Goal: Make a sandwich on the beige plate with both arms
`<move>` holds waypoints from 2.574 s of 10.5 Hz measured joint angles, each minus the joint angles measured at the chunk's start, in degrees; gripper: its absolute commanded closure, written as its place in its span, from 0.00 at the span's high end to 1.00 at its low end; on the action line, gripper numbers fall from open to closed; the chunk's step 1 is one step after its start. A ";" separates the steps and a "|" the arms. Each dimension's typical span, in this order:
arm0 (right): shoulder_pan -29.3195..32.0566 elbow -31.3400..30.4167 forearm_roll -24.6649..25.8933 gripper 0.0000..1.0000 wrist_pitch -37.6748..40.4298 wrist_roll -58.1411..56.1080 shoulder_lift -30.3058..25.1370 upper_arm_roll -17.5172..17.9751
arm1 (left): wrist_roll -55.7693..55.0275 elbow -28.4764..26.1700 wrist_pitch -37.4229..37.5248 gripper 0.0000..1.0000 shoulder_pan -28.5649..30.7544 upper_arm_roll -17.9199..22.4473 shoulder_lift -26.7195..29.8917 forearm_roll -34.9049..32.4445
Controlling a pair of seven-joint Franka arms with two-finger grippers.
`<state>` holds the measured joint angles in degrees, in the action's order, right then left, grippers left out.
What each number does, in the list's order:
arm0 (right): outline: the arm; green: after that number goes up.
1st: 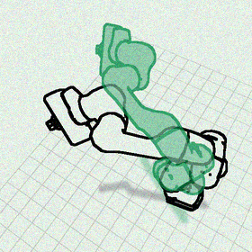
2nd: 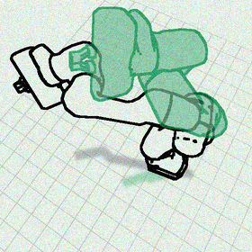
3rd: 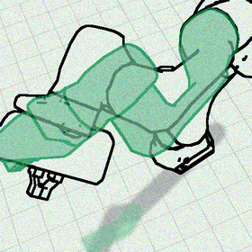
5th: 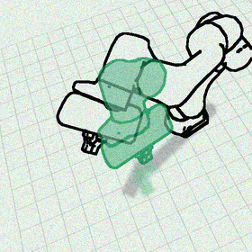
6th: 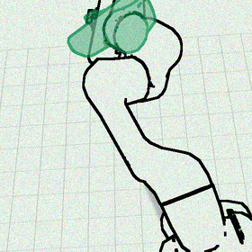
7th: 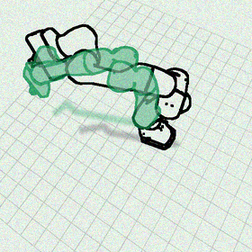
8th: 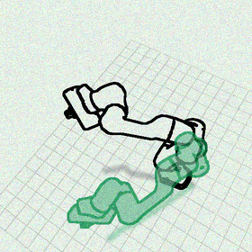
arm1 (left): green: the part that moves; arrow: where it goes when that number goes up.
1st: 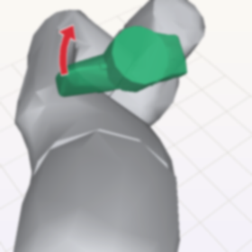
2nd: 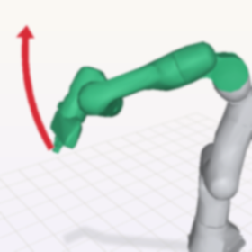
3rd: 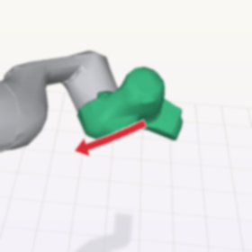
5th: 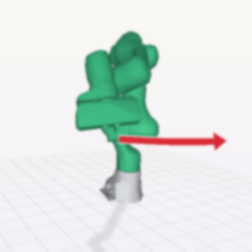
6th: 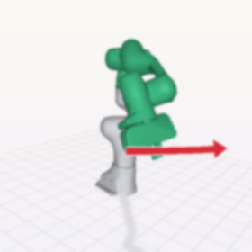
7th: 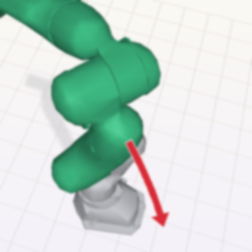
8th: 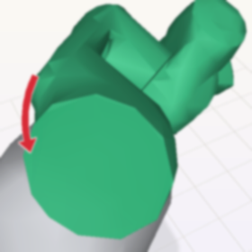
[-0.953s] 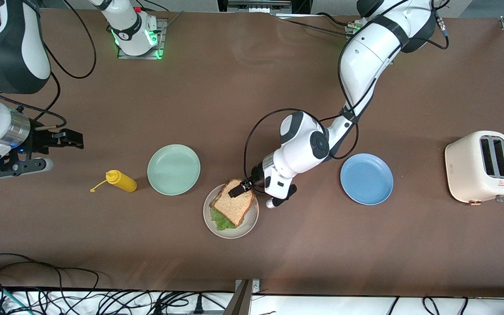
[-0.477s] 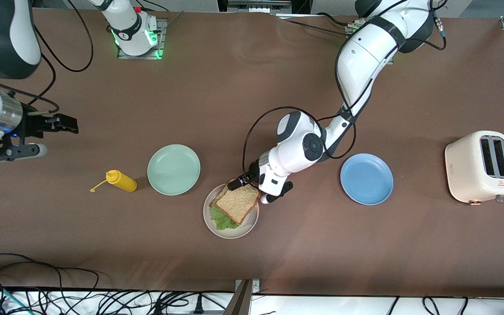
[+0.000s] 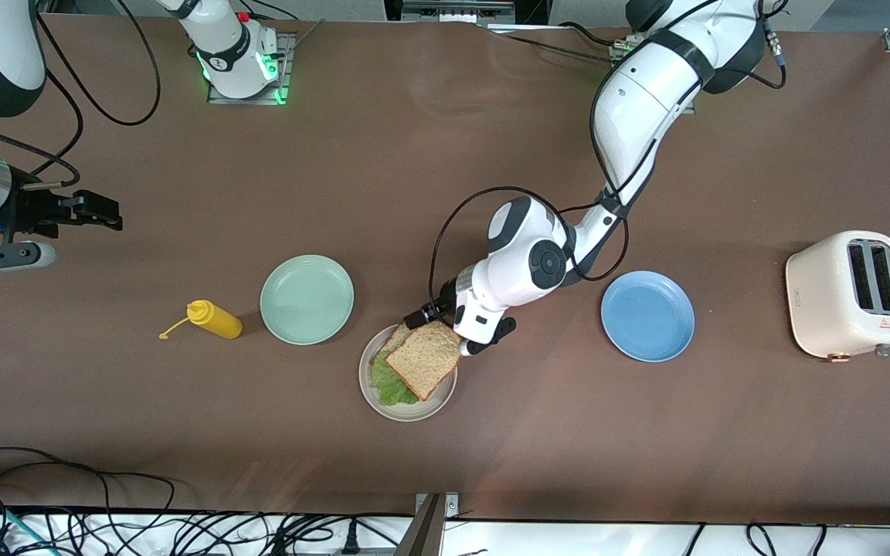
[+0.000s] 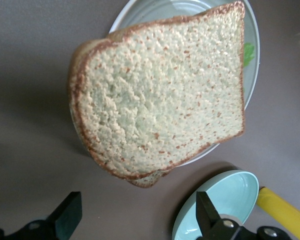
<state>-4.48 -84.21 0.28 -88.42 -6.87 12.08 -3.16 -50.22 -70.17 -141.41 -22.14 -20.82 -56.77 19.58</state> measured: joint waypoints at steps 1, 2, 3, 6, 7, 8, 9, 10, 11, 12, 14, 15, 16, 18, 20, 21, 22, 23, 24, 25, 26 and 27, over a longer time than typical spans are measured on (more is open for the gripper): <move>0.00 0.08 -0.01 1.00 0.18 0.00 0.00 0.00 | 0.00 0.01 1.71 1.00 -0.02 0.13 0.00 -0.03; 0.00 0.21 0.00 1.00 0.47 0.00 0.00 0.00 | 0.00 0.04 3.62 1.00 -0.07 0.26 0.02 -0.10; 0.00 0.78 0.00 1.00 0.94 0.00 -0.01 0.00 | 0.00 0.11 5.76 1.00 -0.14 0.47 0.07 -0.14; 0.00 3.39 0.00 1.00 2.44 0.00 -0.04 -0.01 | 0.01 0.73 12.73 1.00 -0.14 0.60 0.86 -3.93; -0.02 3.55 0.00 1.00 2.47 0.00 -0.04 -0.01 | 0.01 0.97 15.47 1.00 0.01 0.89 1.67 -4.24; -0.07 3.56 0.00 1.00 2.47 0.00 -0.02 0.00 | 0.01 1.21 18.48 1.00 0.42 1.62 2.69 -4.52; -0.11 3.56 0.00 1.00 2.59 0.00 0.03 0.01 | 0.01 1.41 21.78 1.00 1.12 2.78 4.02 -5.98; -0.11 3.55 0.00 1.00 3.10 0.00 0.09 0.01 | 0.01 1.61 25.10 1.00 2.22 3.85 5.62 -8.55; -0.10 3.56 0.00 1.00 3.57 0.00 0.11 0.00 | -0.03 1.75 27.90 1.00 3.85 4.35 7.46 -11.14; -0.09 3.56 -0.01 1.00 3.62 0.00 0.11 -0.02 | -0.03 1.91 30.44 1.00 6.16 4.55 9.66 -13.13; -0.06 3.54 -0.02 1.00 3.73 0.00 0.14 -0.06 | 0.99 2.53 38.55 1.00 11.47 4.67 14.94 -15.97; -0.08 3.53 -0.04 1.00 3.82 0.00 0.15 -0.05 | 3.84 2.76 43.72 1.00 14.31 4.73 18.28 -16.60; -0.09 3.38 -0.06 1.00 3.85 0.00 0.10 -0.05 | 7.93 2.84 48.40 1.00 17.14 4.90 21.84 -16.77; -0.08 2.46 -0.10 1.00 3.47 0.00 -0.40 -0.06 | 16.71 2.75 52.44 1.00 23.52 5.08 27.69 -16.92; -0.10 1.23 -0.11 1.00 3.41 0.00 -1.30 -0.07 | 23.22 2.56 52.97 0.94 29.63 5.16 30.81 -16.98; -0.08 0.79 -0.12 1.00 3.39 0.00 -1.56 -0.08 | 25.72 2.42 52.98 0.95 31.37 5.13 31.19 -19.27; -0.07 0.65 -0.12 1.00 3.39 0.00 -1.61 -0.08 | 29.13 2.05 52.98 0.97 31.98 5.01 31.20 -24.14; -0.06 0.56 -0.12 1.00 3.38 0.00 -1.61 -0.10 | 32.17 1.49 52.97 1.00 31.98 4.93 31.20 -27.39; -0.06 0.53 -0.12 1.00 3.37 0.00 -1.61 -0.10 | 34.39 1.10 52.97 1.00 32.04 4.89 31.20 -28.61; -0.06 0.52 -0.12 1.00 3.37 0.00 -1.61 -0.10 | 36.45 1.00 52.96 1.00 32.40 4.89 31.20 -28.76; -0.06 0.52 -0.12 1.00 3.34 0.00 -1.61 -0.10 | 38.27 1.00 52.95 1.00 32.80 4.94 31.20 -28.77; -0.06 0.52 -0.12 1.00 3.27 0.00 -1.61 -0.10 | 39.20 1.00 52.94 1.00 33.14 4.99 31.20 -28.77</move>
<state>-4.54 -83.69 0.16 -85.14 -6.87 10.47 -3.27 -11.02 -69.17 -88.47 11.00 -15.82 -25.57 -9.19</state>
